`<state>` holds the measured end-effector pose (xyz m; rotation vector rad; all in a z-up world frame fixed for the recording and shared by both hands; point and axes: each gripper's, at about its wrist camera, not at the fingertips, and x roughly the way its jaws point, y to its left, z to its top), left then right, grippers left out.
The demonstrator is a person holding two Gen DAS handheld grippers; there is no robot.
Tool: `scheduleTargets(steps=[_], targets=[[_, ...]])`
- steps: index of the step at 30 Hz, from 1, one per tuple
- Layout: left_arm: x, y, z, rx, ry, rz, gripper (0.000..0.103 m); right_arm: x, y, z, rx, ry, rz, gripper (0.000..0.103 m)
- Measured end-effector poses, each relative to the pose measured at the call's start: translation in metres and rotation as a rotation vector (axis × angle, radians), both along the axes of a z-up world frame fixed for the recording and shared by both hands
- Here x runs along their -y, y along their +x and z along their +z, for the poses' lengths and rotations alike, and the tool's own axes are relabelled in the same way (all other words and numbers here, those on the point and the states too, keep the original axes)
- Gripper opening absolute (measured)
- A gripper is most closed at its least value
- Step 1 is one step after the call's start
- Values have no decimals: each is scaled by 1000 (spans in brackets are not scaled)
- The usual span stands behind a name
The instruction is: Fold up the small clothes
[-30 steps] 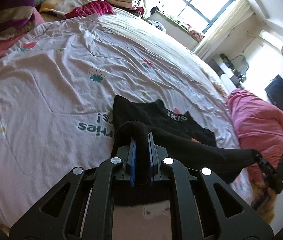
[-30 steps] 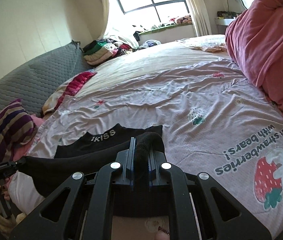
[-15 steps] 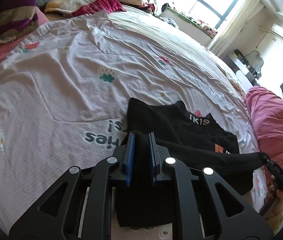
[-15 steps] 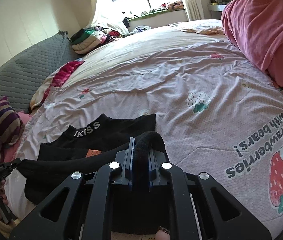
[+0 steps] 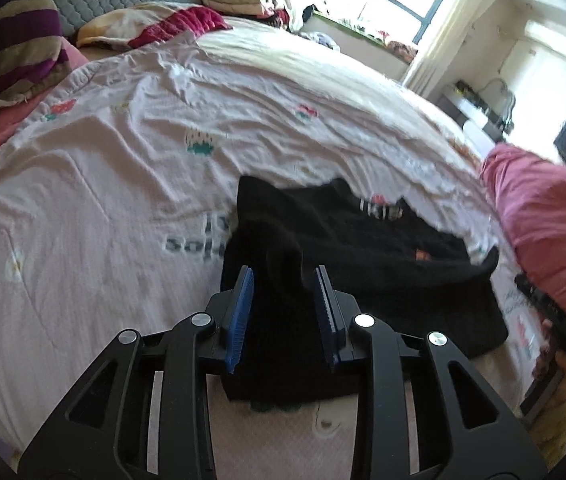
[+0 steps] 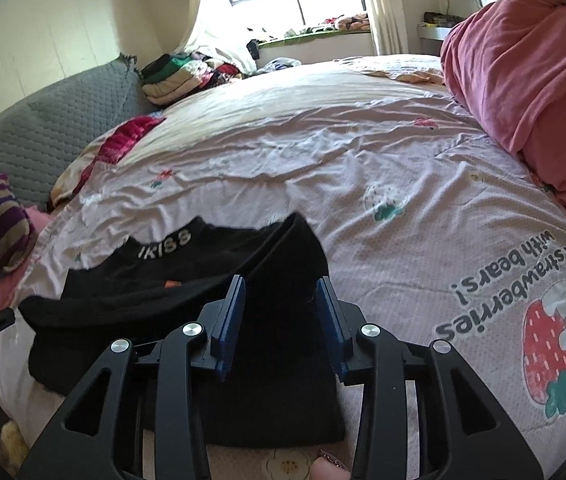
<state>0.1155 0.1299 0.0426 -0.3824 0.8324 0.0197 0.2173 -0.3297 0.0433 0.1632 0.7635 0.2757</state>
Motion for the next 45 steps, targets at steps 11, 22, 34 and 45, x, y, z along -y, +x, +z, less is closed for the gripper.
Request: scheduleTargets(steps=[11, 22, 34, 45], targets=[[41, 24, -32, -84, 99, -114, 22, -41, 11, -40, -94, -132, 69, 35], [28, 76, -23, -33, 33, -67, 26, -68, 56, -39, -105, -143, 81, 35], [-19, 83, -13, -14, 1, 49, 32, -44, 77, -27, -90, -124, 9, 35], [-28, 98, -40, -93, -31, 32, 32, -22, 95, -43, -170, -73, -22, 48]])
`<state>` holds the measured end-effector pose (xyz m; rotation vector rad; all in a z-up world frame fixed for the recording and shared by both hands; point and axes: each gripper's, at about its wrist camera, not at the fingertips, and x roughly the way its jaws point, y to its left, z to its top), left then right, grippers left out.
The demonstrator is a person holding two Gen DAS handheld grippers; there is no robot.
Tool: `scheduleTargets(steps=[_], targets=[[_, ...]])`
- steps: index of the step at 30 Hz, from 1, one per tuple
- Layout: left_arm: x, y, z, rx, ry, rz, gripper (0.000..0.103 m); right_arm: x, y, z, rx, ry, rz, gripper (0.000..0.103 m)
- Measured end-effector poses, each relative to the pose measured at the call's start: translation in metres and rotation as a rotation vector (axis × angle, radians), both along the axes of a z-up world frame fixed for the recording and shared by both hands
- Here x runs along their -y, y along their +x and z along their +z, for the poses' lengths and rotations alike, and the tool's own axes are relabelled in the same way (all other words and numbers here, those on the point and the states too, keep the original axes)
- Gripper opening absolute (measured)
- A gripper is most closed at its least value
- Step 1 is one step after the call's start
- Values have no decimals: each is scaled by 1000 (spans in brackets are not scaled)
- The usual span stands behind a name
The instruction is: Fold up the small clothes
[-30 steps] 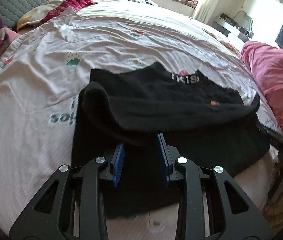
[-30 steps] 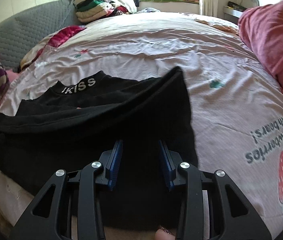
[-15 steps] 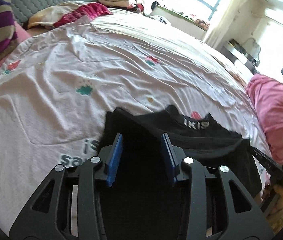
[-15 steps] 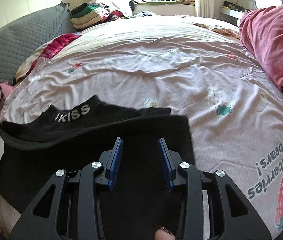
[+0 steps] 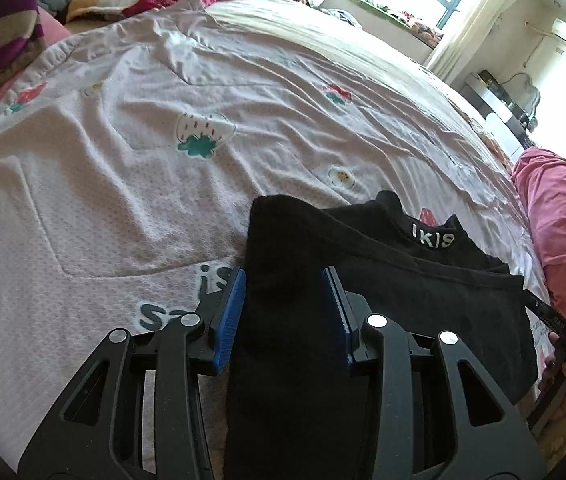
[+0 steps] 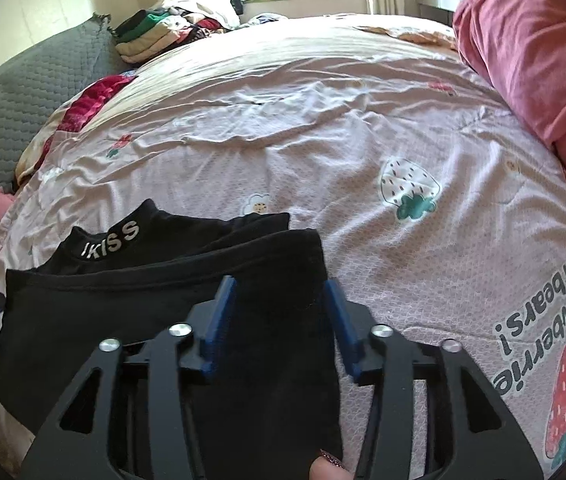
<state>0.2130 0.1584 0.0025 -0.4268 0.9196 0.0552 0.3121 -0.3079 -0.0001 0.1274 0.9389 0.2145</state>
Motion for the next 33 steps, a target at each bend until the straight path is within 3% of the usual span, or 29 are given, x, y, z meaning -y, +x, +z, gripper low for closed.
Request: scheduleTargets(steps=[4, 7, 9, 11, 21, 26, 33], targets=[[-1, 3, -7, -11, -17, 5, 32, 1, 6, -9, -30, 22, 18, 47], [-2, 3, -10, -15, -30, -3, 31, 5, 6, -13, -41, 70, 18, 35], [-4, 1, -10, -13, -26, 7, 10, 7, 3, -12, -30, 86, 22, 17], [-8, -3, -8, 3, -45, 14, 2, 6, -1, -9, -5, 86, 30, 10], [-8, -21, 38, 135, -33, 9, 0, 2, -10, 33, 132, 84, 51, 8], [-11, -9, 41, 137, 9, 32, 0, -1, 5, 48, 171, 102, 49, 8], [-11, 7, 31, 107, 72, 42, 0, -10, 26, 38, 157, 59, 44, 8]])
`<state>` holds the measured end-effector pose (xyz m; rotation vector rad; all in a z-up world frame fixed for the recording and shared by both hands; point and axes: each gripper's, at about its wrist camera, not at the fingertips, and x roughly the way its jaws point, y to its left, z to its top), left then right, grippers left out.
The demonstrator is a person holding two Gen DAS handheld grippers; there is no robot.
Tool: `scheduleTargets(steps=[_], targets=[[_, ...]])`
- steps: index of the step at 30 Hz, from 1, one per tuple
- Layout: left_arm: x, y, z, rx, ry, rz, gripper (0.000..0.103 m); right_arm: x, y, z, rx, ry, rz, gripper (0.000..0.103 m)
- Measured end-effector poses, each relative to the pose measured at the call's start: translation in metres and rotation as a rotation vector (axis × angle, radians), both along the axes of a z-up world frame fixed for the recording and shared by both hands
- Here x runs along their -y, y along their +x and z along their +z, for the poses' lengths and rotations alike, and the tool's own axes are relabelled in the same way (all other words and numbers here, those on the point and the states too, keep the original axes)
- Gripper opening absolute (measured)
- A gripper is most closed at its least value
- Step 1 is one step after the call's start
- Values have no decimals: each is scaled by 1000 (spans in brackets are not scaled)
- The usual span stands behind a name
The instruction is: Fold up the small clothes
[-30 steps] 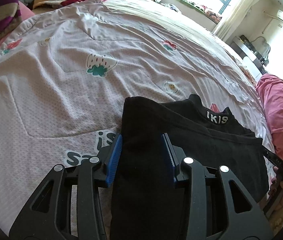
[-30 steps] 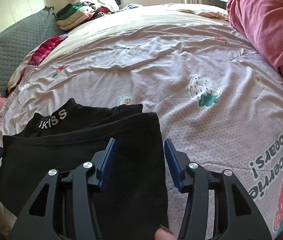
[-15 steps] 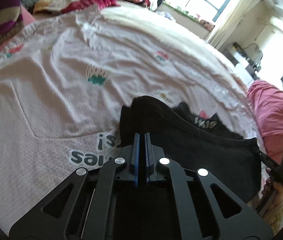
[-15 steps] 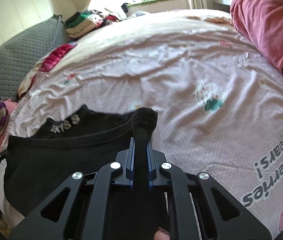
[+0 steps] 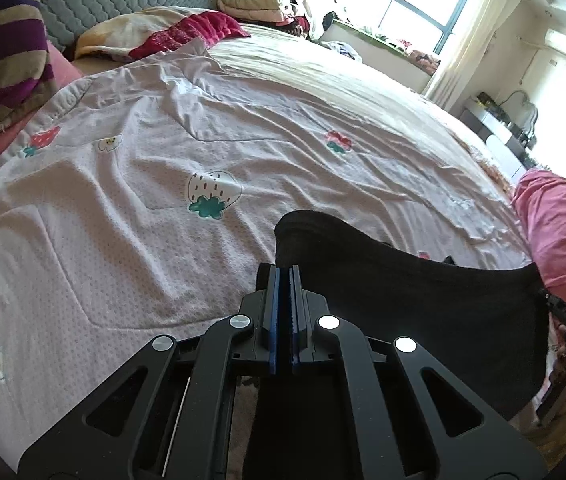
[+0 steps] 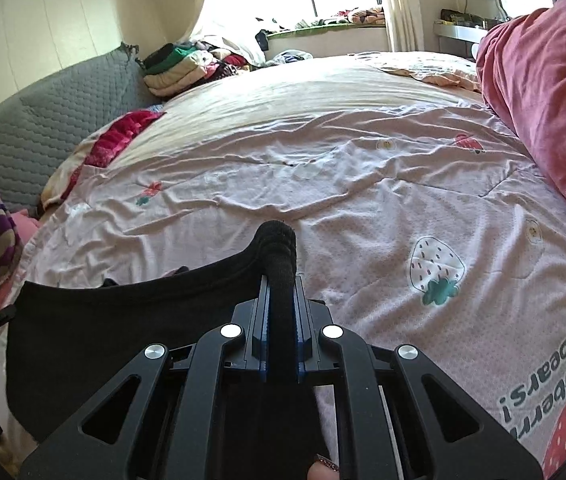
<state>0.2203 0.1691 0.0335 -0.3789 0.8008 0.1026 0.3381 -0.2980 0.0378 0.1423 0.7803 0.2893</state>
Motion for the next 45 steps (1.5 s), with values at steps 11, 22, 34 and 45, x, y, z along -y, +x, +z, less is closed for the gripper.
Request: scheduleTargets(steps=[11, 22, 34, 45], targets=[[3, 8, -23, -52, 34, 11, 0, 0, 4, -32, -56, -45, -40, 9], [0, 6, -39, -93, 32, 30, 9, 9, 0, -55, -127, -101, -109, 28], [-7, -14, -35, -69, 18, 88, 22, 19, -30, -40, -61, -151, -133, 43], [28, -41, -4, -18, 62, 9, 39, -10, -88, -20, 2, -155, -4, 53]])
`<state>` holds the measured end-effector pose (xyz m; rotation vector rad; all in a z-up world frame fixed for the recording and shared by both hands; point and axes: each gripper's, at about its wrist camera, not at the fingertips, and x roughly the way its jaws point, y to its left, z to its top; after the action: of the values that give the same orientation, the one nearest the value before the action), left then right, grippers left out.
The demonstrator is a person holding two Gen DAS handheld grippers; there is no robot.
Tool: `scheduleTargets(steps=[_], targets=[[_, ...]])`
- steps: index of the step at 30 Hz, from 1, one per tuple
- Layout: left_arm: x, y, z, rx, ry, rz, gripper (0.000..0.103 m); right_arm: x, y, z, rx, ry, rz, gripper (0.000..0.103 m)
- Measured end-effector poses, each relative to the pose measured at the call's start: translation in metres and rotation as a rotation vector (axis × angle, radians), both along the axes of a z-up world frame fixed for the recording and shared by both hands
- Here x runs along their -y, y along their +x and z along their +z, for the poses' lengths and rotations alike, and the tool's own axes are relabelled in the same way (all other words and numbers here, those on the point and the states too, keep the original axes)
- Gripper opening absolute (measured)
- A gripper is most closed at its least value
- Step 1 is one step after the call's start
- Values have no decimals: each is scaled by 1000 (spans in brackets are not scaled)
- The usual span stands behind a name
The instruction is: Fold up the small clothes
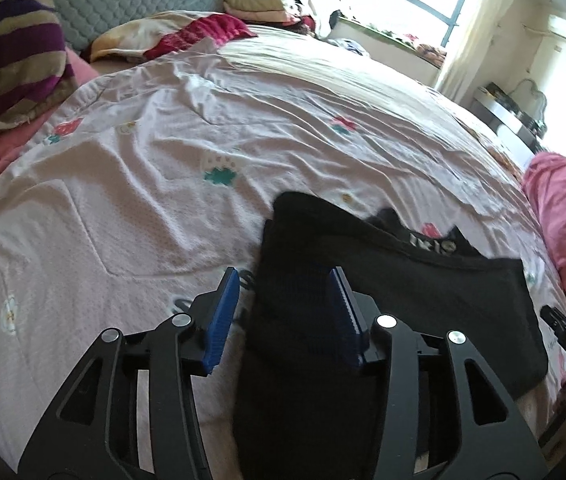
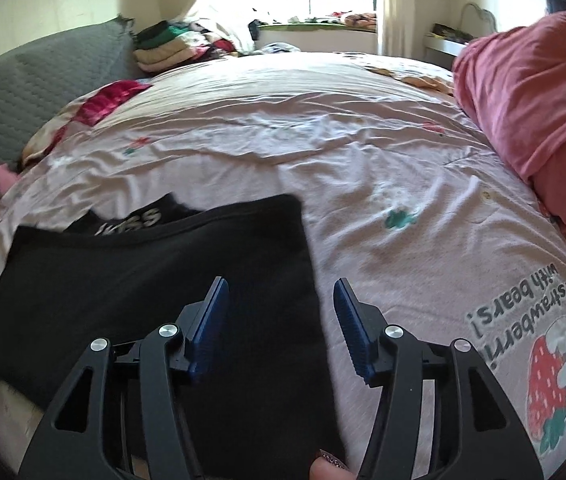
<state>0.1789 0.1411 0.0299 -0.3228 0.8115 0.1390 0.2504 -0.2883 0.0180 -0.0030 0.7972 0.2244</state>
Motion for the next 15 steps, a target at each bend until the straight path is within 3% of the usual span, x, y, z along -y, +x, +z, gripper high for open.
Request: scheduleTargets(steps=[8, 12, 15], targets=[[46, -5, -22, -77, 48, -115, 42, -31, -21, -9, -48, -10, 97, 53], [51, -10, -38, -113, 48, -117, 45, -30, -26, -25, -114, -58, 62, 57], [52, -17, -40, -112, 52, -120, 45, -22, -31, -34, -127, -29, 32, 58]])
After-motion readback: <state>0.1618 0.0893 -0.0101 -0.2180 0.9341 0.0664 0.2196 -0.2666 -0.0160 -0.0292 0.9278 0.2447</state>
